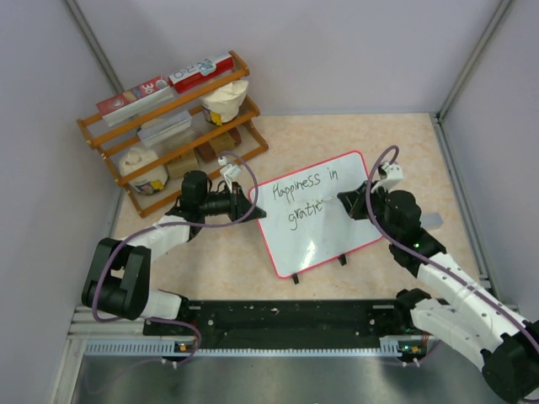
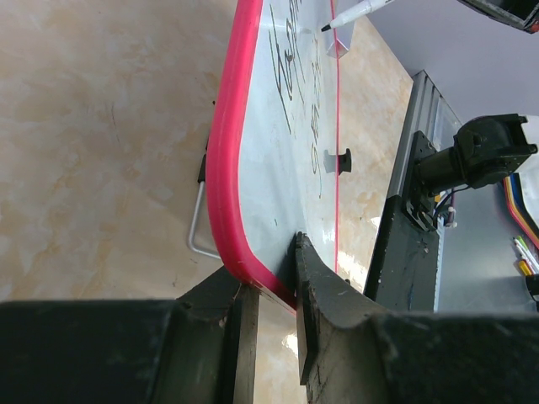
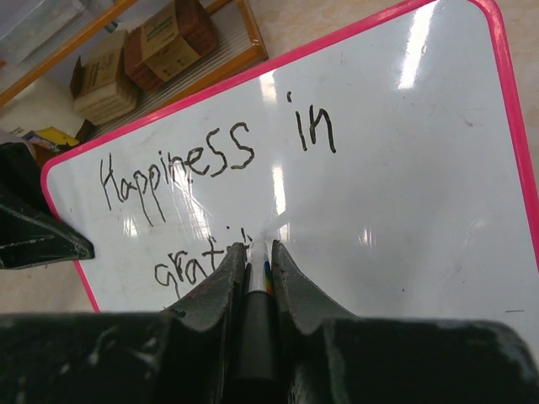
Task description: Write a sentence on the whiteboard
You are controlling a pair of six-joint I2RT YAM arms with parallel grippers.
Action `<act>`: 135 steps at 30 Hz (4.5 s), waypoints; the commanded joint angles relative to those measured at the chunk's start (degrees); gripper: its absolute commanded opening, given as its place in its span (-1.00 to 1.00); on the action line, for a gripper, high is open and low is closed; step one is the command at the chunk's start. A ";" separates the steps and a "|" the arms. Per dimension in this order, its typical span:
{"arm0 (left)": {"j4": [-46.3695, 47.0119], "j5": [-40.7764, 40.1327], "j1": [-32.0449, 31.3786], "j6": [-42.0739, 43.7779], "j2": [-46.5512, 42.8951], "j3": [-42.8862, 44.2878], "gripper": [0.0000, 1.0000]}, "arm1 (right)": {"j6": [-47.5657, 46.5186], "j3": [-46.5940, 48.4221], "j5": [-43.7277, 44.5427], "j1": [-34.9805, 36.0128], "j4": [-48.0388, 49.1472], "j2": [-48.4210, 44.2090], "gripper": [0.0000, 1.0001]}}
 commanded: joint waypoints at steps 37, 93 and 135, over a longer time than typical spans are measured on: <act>-2.90 -2.81 -1.45 9.12 0.63 -1.27 -1.00 | -1.10 -4.02 -2.38 -1.85 -2.67 -3.49 -1.00; -2.99 -2.90 -1.45 9.12 0.72 -1.27 -1.00 | -0.13 -3.23 -0.27 -3.34 -2.41 -2.27 -1.00; -2.90 -2.99 -1.45 9.21 0.63 -1.36 -1.00 | 4.08 -1.64 -23.47 -19.50 1.80 -5.79 -1.00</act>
